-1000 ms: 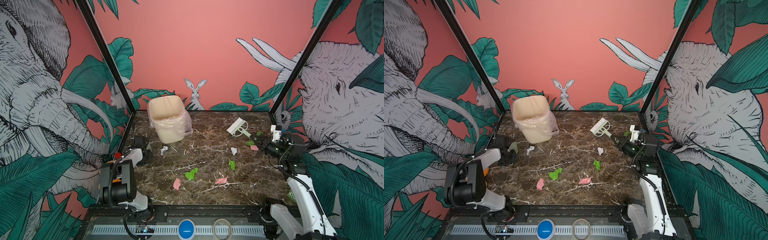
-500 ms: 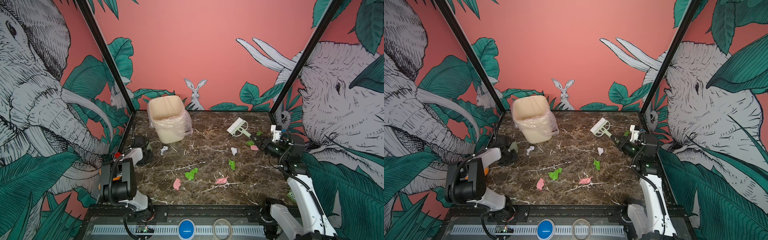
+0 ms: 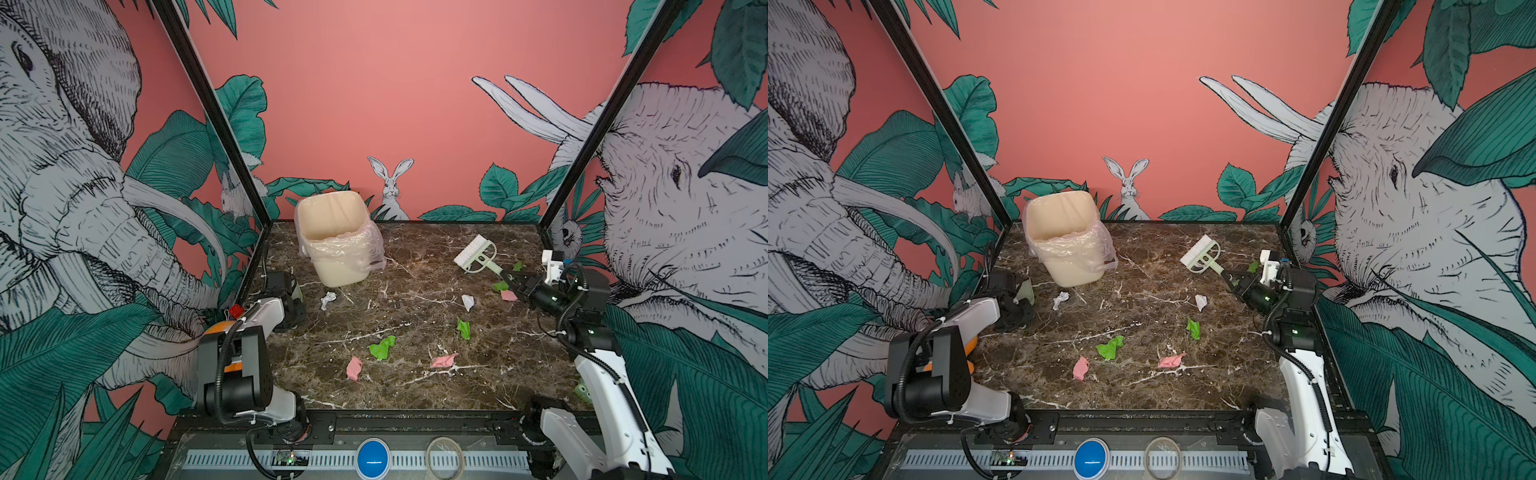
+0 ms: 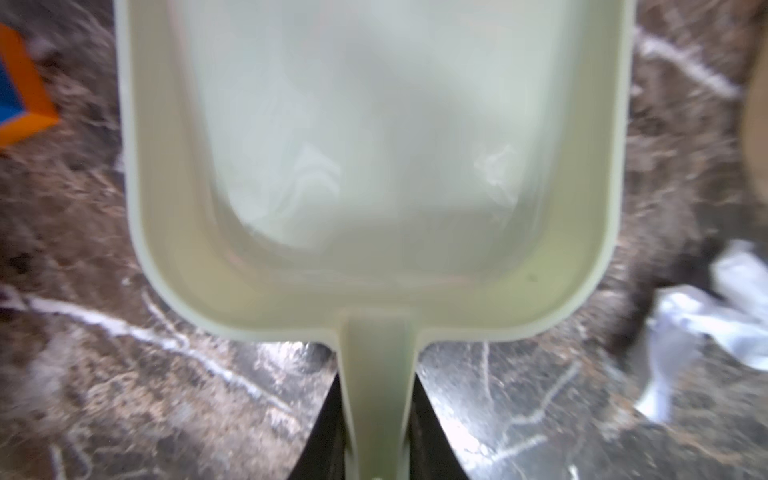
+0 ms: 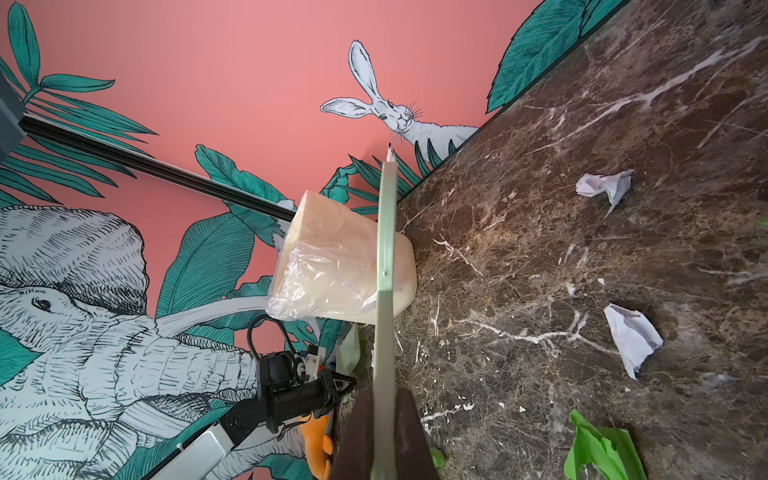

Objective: Sweep away the paper scraps from the table

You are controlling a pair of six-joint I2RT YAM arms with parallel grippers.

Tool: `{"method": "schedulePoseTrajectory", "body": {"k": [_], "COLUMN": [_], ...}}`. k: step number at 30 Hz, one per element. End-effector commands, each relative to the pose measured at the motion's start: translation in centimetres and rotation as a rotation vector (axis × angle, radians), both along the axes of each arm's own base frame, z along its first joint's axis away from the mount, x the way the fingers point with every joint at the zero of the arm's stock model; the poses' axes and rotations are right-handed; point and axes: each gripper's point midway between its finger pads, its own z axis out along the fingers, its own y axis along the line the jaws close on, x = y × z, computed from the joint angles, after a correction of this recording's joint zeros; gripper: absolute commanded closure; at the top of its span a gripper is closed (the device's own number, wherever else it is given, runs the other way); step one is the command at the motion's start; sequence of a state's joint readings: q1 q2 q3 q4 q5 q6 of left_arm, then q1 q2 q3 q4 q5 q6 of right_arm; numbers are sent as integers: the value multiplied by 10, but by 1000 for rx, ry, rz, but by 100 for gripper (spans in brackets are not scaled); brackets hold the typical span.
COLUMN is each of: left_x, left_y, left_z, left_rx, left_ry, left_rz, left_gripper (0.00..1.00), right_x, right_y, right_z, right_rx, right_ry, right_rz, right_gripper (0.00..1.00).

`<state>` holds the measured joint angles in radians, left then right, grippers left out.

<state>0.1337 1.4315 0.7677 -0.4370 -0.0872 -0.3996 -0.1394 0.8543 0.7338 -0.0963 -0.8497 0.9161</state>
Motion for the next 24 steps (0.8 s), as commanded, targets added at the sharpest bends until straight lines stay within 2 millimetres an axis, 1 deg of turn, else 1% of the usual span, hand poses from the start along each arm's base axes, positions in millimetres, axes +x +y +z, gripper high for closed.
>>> {"method": "schedulePoseTrajectory", "body": {"k": [1,4,11,13,15,18,20,24], "left_x": [-14,-25,-57,-65,-70,-82,-85,-100], "left_y": [0,-3,-22,-32,-45,-59,-69,-85], "left_z": [17,28,50,56,64,74,86,101], "left_rx": [3,-7,-70,-55,-52,-65,-53,-55], "left_ry": [-13,-23,-52,-23,-39,-46,-65,-31], "left_rz": [9,3,-22,-65,-114,-151,-197,-281], "left_gripper": [92,93,93,94,94,94,94,94], "right_x": [-4,-6,-20,-25,-29,-35,-39,-46], "right_y": [1,2,6,8,10,11,13,13], "right_z": [19,17,-6,-14,-21,-27,-29,-36], "right_rx": [-13,-25,-136,-187,-231,-291,-317,-358], "right_ry": [-55,-43,71,109,146,186,206,248], "right_rz": [13,16,46,64,80,99,107,121], "right_gripper": [100,100,100,100,100,100,100,100]}}
